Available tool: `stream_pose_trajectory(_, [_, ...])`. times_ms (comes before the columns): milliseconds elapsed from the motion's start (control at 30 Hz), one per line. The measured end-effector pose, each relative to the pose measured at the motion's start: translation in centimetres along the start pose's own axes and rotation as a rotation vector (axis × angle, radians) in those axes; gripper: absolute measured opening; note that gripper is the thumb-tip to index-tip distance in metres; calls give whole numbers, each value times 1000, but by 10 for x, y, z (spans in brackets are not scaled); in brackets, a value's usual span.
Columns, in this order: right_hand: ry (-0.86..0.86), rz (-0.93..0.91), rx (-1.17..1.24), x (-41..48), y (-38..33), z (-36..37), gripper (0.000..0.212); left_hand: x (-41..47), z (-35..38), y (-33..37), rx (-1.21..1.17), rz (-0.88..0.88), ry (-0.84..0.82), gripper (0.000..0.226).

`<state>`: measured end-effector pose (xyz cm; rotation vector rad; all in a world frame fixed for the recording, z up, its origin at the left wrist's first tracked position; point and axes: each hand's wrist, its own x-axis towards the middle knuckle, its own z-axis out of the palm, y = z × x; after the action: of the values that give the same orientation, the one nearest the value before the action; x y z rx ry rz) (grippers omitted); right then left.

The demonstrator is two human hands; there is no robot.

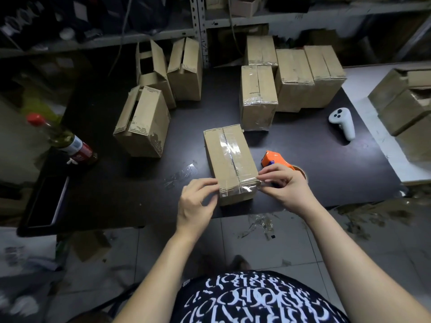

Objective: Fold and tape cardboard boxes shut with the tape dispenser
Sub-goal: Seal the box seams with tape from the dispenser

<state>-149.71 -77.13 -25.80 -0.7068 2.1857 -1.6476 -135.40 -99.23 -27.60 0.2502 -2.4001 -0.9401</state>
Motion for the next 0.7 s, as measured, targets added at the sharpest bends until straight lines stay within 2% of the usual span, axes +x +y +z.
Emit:
stream_pose_trajectory(133, [10,-72,-94,2,4,4,20,3,-1,-6,4,116,-32,29])
stream_pose_trajectory(333, [49,-93,-117,-1,4,11,16,3,-1,-9,-1,129,-39,17])
stream_pose_trajectory(567, [84,-87,-69,-3,2,12,21,8,2,-7,55,208,25,9])
stream_pose_trajectory(700, [92,-72,-62,-6,5,23,19,1,6,-12,54,204,62,11])
